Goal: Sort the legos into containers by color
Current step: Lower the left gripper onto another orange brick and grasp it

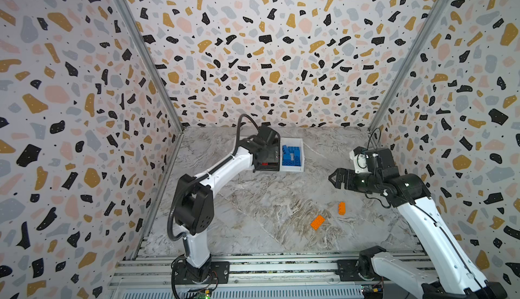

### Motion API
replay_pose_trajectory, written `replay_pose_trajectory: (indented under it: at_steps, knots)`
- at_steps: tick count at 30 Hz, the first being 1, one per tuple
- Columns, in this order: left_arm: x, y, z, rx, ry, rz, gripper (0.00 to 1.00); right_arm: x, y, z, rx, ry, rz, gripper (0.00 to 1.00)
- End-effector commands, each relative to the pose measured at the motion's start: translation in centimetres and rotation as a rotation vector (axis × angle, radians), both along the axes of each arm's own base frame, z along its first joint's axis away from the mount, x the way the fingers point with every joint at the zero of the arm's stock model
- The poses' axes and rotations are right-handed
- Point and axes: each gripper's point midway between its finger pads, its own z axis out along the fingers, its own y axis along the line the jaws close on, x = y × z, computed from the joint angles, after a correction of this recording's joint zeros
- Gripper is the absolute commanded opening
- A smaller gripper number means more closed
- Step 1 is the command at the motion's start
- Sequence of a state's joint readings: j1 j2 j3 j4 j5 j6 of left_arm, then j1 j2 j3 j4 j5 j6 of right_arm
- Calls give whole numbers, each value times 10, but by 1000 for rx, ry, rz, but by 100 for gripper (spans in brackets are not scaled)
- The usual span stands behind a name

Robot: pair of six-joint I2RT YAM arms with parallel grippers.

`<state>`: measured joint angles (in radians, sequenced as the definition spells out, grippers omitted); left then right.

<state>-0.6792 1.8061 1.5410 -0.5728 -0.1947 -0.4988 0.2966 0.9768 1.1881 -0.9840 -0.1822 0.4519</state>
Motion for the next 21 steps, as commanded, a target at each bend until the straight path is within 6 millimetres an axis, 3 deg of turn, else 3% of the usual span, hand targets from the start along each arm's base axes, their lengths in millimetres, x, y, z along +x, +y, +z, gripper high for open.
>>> replay_pose_trajectory:
  at_steps: [1, 6, 12, 15, 21]
  knots:
    - [-47, -53, -14, -49, -23, -120, 87, -27, -20, -13, -66, 69, -41, 99]
    - [-115, -100, -45, -9, 7, -227, 87, -49, -33, -2, -88, 37, -62, 99]
    - [-175, -154, -60, -53, 15, -347, 87, -68, -51, 27, -85, -45, -149, 99]
    - [-195, -173, -69, -40, 22, -405, 87, -78, -52, 29, -63, -46, -153, 99]
    - [-213, -186, -91, -5, 50, -452, 84, -97, -52, 26, -25, -44, -147, 99]
